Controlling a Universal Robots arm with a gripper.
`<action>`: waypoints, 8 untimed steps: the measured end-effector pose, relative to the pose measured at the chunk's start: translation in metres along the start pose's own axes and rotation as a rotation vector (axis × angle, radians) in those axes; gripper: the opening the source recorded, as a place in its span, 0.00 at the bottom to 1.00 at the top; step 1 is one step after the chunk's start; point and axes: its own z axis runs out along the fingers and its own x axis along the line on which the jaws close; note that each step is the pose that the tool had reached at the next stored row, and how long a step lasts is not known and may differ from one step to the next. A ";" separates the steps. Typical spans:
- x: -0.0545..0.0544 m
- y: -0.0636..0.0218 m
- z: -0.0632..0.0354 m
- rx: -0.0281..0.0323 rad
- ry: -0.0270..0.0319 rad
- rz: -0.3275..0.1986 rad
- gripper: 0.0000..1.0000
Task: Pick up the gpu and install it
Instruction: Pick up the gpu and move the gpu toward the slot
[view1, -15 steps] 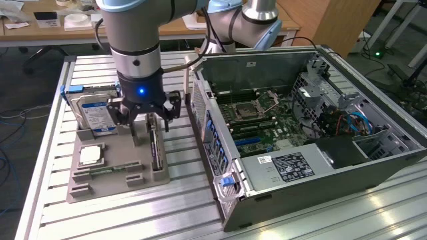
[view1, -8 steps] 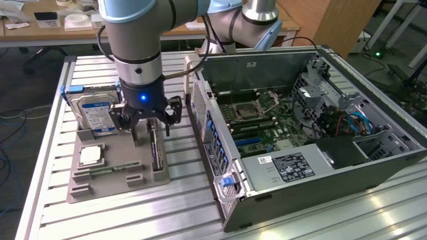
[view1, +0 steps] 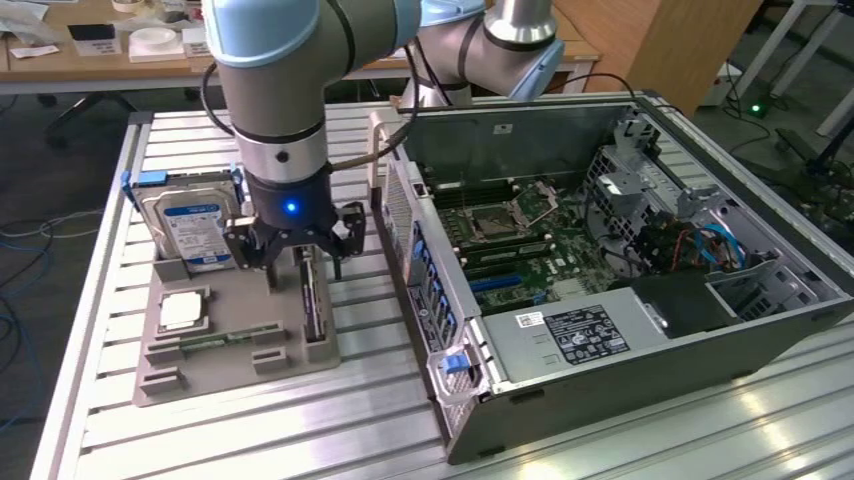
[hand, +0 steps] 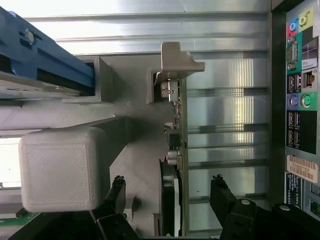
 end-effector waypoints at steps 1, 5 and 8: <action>0.000 -0.0007 0.0018 0.0001 0.0002 0.000 0.78; 0.000 -0.0029 0.0091 -0.0001 0.0001 0.000 0.78; 0.000 -0.0043 0.0145 0.0000 0.0001 0.000 0.78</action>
